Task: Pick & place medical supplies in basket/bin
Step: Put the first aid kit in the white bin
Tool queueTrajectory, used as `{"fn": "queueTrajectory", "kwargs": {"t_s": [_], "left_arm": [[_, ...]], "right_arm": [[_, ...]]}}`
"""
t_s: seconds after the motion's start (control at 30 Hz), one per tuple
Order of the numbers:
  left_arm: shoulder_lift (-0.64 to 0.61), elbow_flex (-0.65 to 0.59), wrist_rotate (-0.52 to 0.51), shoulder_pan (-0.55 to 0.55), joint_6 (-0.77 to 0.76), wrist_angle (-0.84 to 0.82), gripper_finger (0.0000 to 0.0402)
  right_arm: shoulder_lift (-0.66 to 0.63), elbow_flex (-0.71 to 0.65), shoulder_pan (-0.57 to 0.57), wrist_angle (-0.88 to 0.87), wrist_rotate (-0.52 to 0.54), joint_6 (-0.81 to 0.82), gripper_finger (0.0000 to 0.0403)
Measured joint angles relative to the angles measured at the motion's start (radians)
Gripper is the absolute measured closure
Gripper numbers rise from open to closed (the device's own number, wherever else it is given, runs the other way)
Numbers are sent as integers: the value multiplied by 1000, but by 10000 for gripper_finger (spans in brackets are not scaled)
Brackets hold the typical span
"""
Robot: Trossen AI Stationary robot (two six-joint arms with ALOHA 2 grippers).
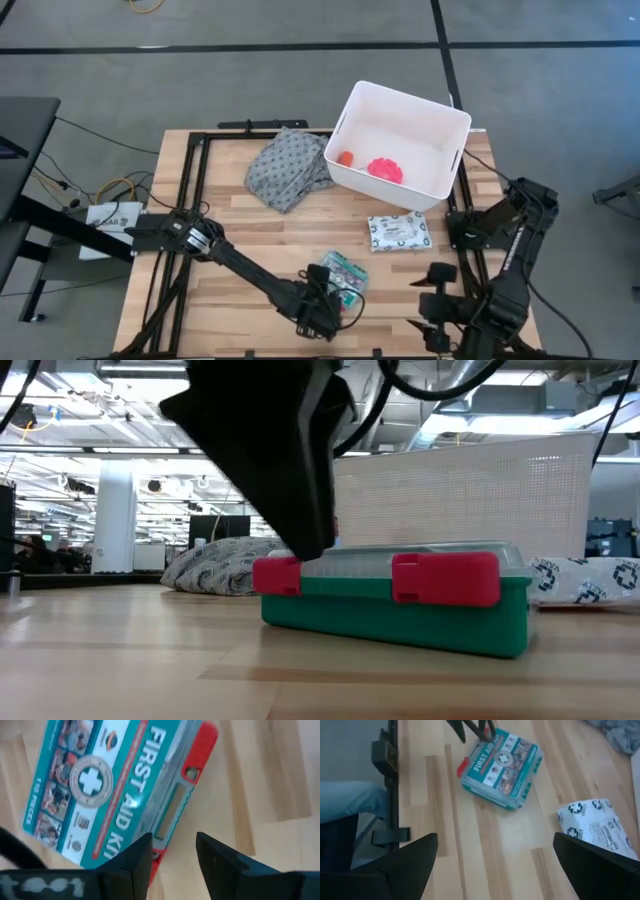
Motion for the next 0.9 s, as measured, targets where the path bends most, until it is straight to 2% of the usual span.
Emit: {"fn": "queueTrajectory", "kwargs": {"t_s": [0.17, 0.63, 0.9], "left_arm": [[0, 0, 54, 8, 52, 17, 260], [0, 0, 48, 6, 176, 29, 260], [0, 0, 85, 5, 181, 31, 260]], "right_arm": [[0, 0, 21, -1, 31, -6, 10], [0, 0, 20, 4, 33, -6, 10], [0, 0, 20, 4, 33, -6, 10]]}}
